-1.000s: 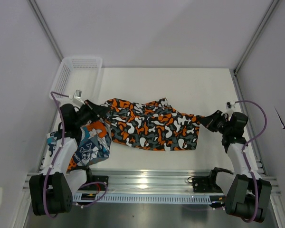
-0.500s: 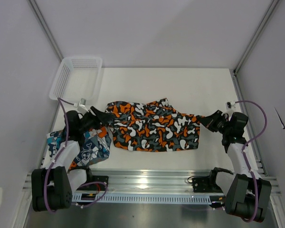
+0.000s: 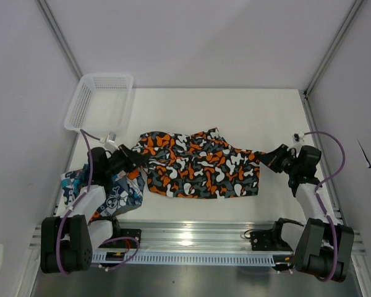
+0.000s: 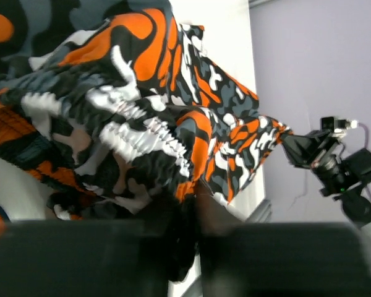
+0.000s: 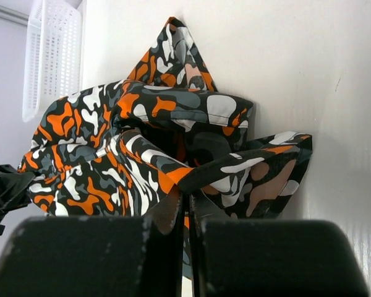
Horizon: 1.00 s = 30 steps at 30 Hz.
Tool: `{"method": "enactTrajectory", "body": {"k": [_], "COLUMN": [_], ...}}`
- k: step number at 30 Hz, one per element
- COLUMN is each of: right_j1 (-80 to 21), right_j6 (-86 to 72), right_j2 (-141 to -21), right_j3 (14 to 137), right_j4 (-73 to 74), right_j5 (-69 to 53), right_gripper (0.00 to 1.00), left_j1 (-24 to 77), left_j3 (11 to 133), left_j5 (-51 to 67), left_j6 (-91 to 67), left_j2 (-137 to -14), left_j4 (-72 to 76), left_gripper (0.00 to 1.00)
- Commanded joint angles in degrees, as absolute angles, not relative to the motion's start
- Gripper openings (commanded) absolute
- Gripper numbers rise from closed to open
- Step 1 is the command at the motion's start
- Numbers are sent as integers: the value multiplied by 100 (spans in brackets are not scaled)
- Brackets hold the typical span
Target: Fold and stack the shorts
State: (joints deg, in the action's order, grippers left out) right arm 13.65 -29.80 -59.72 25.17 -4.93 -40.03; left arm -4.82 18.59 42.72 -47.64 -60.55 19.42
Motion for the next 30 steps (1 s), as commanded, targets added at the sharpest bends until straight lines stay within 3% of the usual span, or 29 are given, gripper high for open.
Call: {"method": "enactTrajectory", "body": {"k": [1,6,20,25,30], "right_j1": [1397,1406,2239,2926,2971], "right_j6": [-3058,-3041,-3487,-4174,-4096], "right_j2": [-5994,-5758,-5169,-5150,-4765], "right_j3": [2882,3566,6738,7347,7471], "right_j4": [-589,-186,1459,1222,1520], "right_j5": [-4131,-4289,-4473,-5193,-5291], "right_gripper": [0,0,0,0,0], "left_j1": [-352,-351,-1247,-1476,-1494], "left_j3": [1968,2820,7503,7822,7621], "left_j5": [4474,4368,4860,5176,5159], "left_j6": [-4825,-4992,-5800,-6337,-6372], "left_j2": [-5880,-5503,-5704,-5687,-5151], "left_j4": [2285,1164,-658,-492,-658], "left_gripper": [3,0,0,0,0]}}
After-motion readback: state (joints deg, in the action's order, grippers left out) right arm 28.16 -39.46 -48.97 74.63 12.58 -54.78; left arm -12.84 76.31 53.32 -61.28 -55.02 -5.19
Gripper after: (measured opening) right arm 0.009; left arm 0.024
